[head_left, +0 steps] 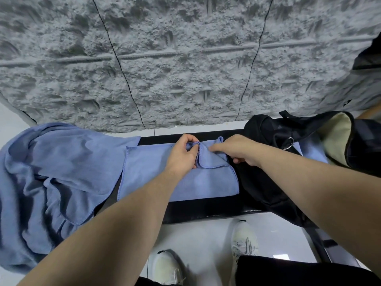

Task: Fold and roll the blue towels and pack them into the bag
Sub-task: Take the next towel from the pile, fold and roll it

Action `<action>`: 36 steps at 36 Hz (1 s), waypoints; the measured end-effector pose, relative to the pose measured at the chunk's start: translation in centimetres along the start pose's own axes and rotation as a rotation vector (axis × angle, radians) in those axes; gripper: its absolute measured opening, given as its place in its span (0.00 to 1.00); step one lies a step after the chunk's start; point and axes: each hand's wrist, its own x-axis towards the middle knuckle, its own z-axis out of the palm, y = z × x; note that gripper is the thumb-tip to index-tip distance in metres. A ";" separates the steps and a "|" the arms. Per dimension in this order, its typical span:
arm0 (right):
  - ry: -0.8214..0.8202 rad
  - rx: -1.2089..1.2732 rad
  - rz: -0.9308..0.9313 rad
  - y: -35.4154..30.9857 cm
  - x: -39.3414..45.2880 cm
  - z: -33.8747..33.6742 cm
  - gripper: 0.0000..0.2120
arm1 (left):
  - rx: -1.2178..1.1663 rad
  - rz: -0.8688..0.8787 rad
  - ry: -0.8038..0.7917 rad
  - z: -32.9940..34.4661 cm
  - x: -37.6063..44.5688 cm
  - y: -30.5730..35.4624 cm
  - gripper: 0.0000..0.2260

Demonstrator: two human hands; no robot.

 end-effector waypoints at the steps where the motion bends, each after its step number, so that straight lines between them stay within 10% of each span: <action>1: -0.026 -0.061 0.012 -0.2 -0.2 -0.1 0.16 | -0.004 0.001 -0.001 0.0 0.0 0.0 0.07; 6: 0.043 -0.260 0.019 -0.3 -0.5 -0.1 0.06 | 0.012 0.008 0.001 0.0 -0.1 0.1 0.05; 9: 0.137 -0.134 -0.004 0.4 -0.2 0.2 0.20 | 0.023 0.022 0.009 0.0 0.0 0.1 0.04; 16: 0.221 0.191 -0.300 1.0 -1.4 1.2 0.04 | 0.052 0.014 0.012 0.1 0.1 0.2 0.04; 25: 0.115 -0.405 -0.484 3.3 -3.7 2.3 0.39 | 0.111 -0.053 0.006 0.5 0.6 0.9 0.02; 36: 0.282 -0.300 -0.433 3.2 -2.3 2.7 0.08 | 0.196 -0.151 -0.111 0.7 1.2 2.1 0.11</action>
